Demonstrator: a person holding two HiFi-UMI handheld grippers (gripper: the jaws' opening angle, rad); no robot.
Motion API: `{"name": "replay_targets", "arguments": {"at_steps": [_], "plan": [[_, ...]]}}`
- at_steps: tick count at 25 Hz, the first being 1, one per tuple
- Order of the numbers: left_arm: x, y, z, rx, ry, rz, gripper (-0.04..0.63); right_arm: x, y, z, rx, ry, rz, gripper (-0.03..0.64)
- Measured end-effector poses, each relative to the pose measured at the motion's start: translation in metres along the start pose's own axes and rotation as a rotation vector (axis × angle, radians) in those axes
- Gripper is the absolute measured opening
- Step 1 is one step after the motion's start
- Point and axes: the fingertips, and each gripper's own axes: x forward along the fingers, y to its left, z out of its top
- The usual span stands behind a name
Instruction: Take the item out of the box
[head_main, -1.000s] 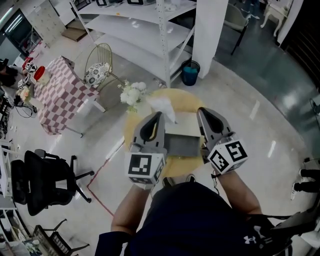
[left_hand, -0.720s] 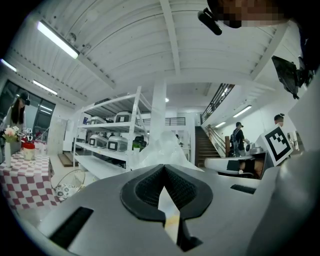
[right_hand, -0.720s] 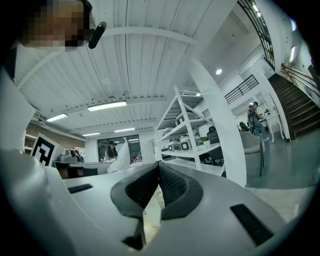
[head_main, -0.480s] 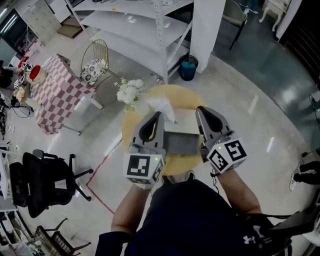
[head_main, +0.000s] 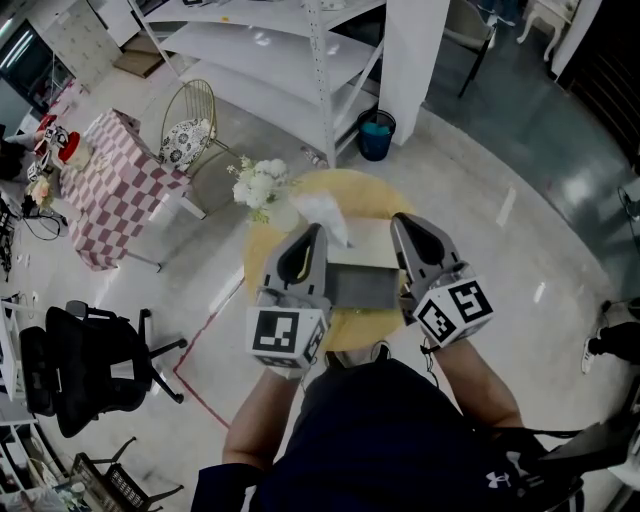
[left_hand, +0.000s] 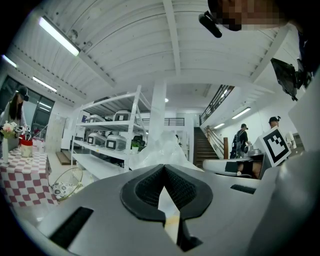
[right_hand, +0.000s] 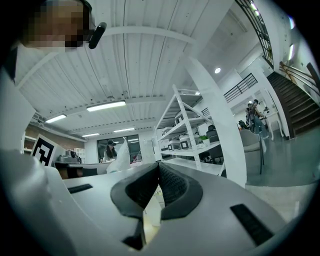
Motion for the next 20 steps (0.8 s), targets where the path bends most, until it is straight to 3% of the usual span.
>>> {"name": "replay_targets", "arguments": {"at_steps": [20], "plan": [[-0.0003, -0.0005, -0.003, -0.006, 0.006, -0.004, 0.017, -0.0021, 0.0, -0.0018, 0.01, 0.0, -0.003, 0.008]]}}
